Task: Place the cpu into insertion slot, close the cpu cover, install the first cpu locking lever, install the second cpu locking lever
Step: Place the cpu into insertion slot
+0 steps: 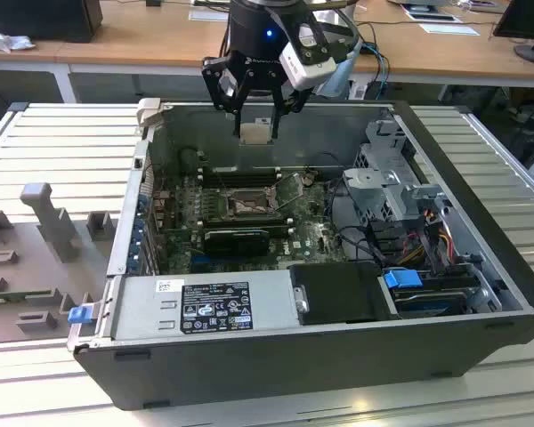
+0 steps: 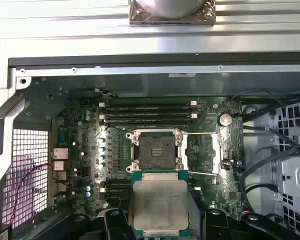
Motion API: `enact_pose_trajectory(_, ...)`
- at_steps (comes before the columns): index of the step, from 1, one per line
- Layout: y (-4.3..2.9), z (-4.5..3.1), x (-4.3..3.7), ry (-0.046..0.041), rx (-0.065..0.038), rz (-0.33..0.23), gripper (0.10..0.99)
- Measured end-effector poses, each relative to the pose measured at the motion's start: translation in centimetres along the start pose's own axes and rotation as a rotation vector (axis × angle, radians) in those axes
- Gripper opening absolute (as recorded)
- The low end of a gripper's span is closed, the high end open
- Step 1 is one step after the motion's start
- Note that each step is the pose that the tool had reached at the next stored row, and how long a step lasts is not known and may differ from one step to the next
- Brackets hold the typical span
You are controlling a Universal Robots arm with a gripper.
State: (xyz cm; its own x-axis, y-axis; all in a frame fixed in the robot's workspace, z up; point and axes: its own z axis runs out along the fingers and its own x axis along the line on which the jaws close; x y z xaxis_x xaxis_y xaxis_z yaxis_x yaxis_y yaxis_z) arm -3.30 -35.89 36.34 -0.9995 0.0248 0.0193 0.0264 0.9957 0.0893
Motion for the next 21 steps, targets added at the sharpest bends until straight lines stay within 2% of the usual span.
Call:
enact_pose_trajectory(4,0.00,0.03,0.00,-0.0047,-0.001,0.053,0.533)
enact_pose_trajectory(16,-0.02,0.19,0.00,-0.0072,-0.001,0.080,0.533)
enact_pose_trajectory(21,-0.02,0.21,-0.01,-0.0115,-0.002,0.128,0.533)
